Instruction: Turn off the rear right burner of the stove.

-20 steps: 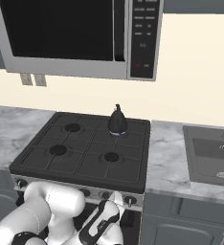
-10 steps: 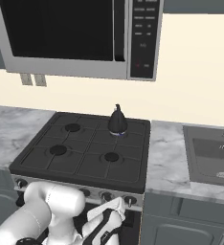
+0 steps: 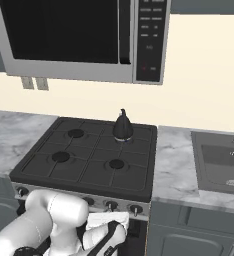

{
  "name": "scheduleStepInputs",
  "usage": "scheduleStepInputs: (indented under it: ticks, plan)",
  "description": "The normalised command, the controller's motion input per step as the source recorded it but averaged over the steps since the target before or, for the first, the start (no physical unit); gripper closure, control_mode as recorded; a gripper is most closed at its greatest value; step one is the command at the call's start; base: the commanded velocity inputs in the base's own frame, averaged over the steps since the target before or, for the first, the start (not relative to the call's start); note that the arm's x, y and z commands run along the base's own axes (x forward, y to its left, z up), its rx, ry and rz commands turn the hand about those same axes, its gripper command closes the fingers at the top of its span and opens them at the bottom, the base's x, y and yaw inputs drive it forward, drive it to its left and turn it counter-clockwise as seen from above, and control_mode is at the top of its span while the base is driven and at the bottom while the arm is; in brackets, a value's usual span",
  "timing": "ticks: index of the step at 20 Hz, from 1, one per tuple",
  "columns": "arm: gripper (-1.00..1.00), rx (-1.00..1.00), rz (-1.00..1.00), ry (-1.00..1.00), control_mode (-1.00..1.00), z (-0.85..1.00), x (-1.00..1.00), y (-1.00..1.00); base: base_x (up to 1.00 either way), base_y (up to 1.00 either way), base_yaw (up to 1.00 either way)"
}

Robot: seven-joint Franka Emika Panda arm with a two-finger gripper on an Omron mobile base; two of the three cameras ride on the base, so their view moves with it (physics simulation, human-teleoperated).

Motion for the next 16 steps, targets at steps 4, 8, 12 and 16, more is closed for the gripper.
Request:
scheduleStepInputs:
  ticks: [4,8,12,16]
  plan:
    - [1.00,0.48,-0.15,0.17,-1.00,0.08,0.00,0.19,0.00,0.00,0.00]
    - [1.00,0.47,-0.15,0.17,-1.00,0.07,0.00,0.17,0.00,0.00,0.00]
    - [1.00,0.47,-0.14,0.17,-1.00,0.10,0.00,0.15,0.00,0.00,0.00]
    - [1.00,0.46,-0.14,0.17,-1.00,0.14,0.00,0.13,0.00,0.00,0.00]
